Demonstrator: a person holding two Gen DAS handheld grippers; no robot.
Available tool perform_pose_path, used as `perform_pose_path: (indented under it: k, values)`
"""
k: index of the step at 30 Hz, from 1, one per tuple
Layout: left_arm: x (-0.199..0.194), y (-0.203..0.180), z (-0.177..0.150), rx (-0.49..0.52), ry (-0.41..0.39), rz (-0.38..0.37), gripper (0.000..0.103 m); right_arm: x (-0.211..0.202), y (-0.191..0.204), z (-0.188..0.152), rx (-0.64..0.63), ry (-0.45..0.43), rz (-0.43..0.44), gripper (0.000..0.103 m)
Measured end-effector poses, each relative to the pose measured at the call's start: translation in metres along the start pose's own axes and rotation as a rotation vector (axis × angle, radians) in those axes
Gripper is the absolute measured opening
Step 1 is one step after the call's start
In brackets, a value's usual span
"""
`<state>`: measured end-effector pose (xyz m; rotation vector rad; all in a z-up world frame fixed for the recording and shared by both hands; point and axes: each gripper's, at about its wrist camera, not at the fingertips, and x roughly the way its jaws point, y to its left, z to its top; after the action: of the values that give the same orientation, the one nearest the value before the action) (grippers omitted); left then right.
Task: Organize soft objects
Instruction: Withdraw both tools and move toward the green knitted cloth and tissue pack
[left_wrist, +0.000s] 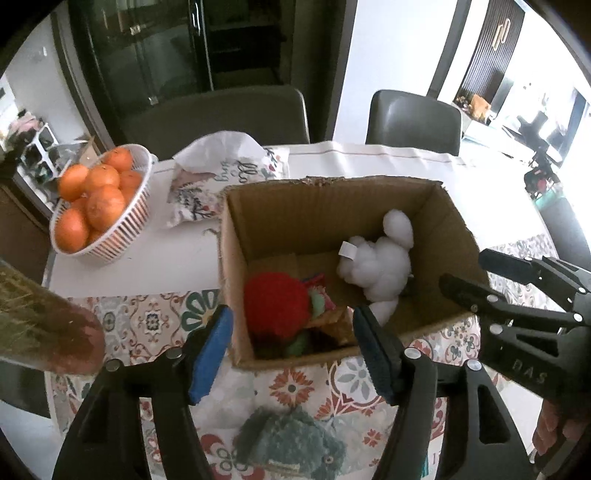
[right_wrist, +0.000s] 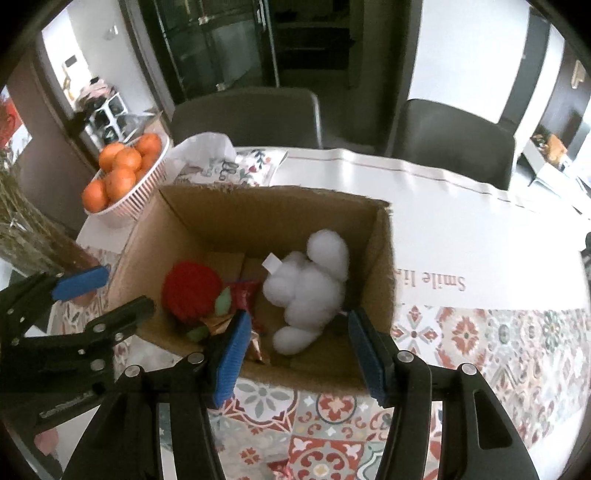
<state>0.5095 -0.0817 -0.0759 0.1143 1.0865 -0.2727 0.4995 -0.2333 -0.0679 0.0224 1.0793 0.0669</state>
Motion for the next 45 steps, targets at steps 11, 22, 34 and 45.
perform_pose_path:
  k: [11, 22, 34, 45]
  values:
    - [-0.038, -0.003, -0.034, -0.002, -0.013, 0.01, 0.069, -0.043, 0.012, -0.03, -0.006, -0.034, -0.002, 0.057]
    - [-0.048, -0.006, -0.078, -0.022, 0.028, -0.007, 0.073, -0.056, 0.022, -0.072, -0.013, -0.005, 0.018, 0.057]
    - [-0.014, 0.007, -0.119, -0.048, 0.184, -0.026, 0.073, -0.022, 0.031, -0.107, -0.006, 0.157, 0.029, 0.057]
    - [0.023, 0.024, -0.147, -0.145, 0.34, -0.106, 0.072, 0.022, 0.039, -0.129, -0.025, 0.327, 0.034, 0.057]
